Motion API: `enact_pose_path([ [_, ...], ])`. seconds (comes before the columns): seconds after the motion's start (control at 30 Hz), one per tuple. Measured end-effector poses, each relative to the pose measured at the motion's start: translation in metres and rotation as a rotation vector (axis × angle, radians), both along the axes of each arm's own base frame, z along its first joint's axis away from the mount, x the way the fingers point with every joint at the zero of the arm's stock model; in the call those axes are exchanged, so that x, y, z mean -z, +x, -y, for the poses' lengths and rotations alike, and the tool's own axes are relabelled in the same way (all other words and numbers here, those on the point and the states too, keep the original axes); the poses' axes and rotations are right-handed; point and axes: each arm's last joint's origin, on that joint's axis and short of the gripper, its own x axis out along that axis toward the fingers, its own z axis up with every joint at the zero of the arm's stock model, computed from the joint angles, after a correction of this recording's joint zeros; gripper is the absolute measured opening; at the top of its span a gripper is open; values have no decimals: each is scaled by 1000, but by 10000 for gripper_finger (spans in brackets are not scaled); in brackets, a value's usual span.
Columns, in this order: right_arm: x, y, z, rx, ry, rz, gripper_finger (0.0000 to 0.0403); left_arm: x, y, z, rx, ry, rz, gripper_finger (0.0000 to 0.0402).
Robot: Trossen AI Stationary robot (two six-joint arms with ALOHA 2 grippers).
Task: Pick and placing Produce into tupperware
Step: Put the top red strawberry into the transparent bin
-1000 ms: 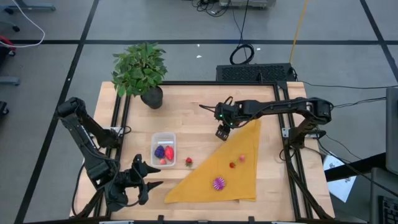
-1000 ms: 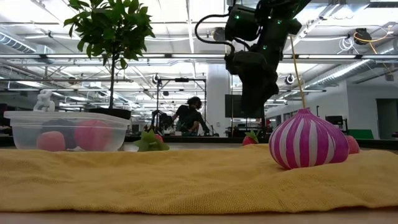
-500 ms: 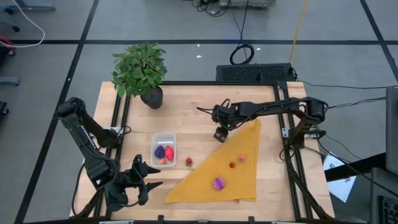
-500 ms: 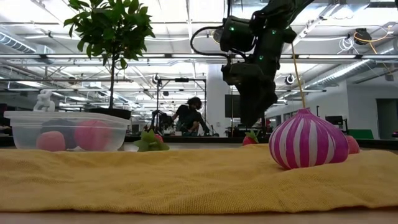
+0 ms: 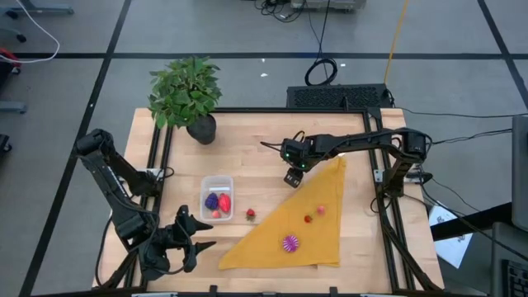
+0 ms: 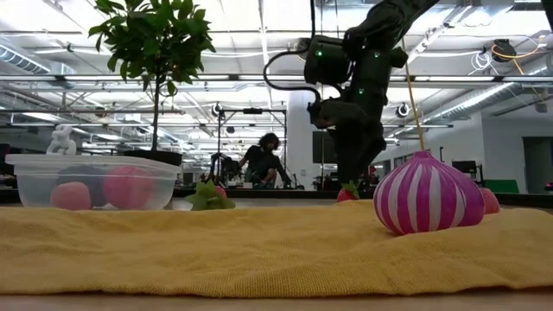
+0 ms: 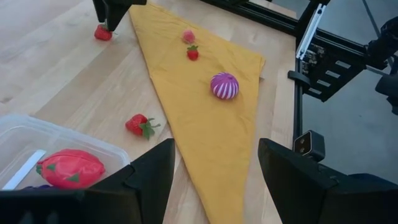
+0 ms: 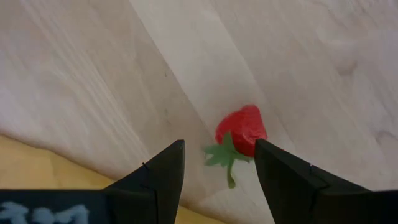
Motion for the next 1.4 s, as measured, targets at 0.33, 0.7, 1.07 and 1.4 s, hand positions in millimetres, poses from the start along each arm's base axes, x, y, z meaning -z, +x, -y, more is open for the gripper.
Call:
enact_pose_path([
  [0.33,2,-1,0,-1,3,-16,185,0,0,0,0,-2,-1,234],
  [0.7,12,-3,-1,7,4,-7,185,0,0,0,1,1,-1,234],
  [1.07,20,-5,-1,7,0,27,185,0,0,0,0,0,-1,234],
  [1.4,19,-1,0,-2,-10,67,185,0,0,0,0,0,0,234],
])
